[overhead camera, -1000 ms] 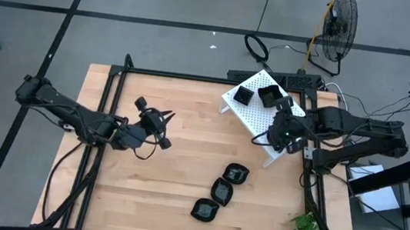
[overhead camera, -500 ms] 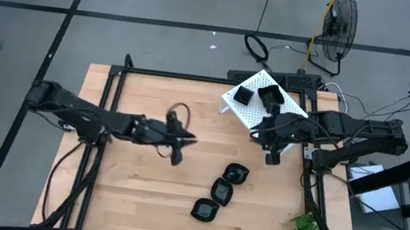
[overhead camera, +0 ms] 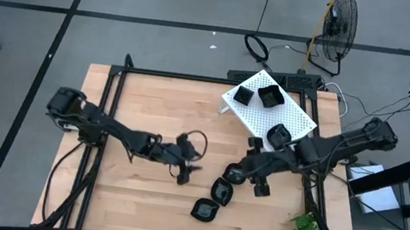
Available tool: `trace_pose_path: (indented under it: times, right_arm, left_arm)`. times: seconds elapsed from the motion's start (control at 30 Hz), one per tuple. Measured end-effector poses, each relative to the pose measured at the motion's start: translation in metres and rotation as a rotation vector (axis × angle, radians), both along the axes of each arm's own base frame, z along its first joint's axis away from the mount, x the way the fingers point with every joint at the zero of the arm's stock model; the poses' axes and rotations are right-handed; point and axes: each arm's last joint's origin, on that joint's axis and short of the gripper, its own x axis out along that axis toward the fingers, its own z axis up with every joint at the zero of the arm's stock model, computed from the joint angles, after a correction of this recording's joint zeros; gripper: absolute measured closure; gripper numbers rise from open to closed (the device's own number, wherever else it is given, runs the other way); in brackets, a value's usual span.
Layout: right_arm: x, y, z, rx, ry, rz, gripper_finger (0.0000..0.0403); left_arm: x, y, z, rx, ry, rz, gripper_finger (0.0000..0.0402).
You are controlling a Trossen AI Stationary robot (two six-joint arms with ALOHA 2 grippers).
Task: Pick & Place Mini shaped plates
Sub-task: Stack the black leaf shaped plate on top of the other black leaf shaped plates on the shelf
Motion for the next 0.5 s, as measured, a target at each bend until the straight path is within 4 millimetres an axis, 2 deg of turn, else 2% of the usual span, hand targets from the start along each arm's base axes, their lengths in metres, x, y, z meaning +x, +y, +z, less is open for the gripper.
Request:
trace_pose_path:
  times: [0.1, 0.2, 0.3, 0.4, 0.5]
  right_arm:
    - [0.0, 0.01, 0.003, 0.034, -0.058, 0.023, 0.0242]
    - [-0.001, 0.017, 0.003, 0.046, -0.112, 0.064, 0.0244]
    - [-0.003, 0.022, 0.003, 0.046, -0.153, 0.102, 0.0245]
    - [-0.002, 0.024, 0.001, 0.046, -0.172, 0.117, 0.0245]
    - [-0.001, 0.025, -0.002, 0.051, -0.195, 0.12, 0.0245]
  left_arm:
    - [0.011, -0.014, -0.018, -0.1, -0.022, -0.081, 0.017]
    - [0.015, -0.028, -0.041, -0.207, 0.032, -0.177, 0.0169]
    - [0.009, -0.053, -0.058, -0.182, 0.08, -0.298, 0.0169]
    - [0.002, -0.077, -0.065, -0.173, 0.08, -0.329, 0.0169]
    - [0.004, -0.083, -0.066, -0.189, 0.076, -0.285, 0.0169]
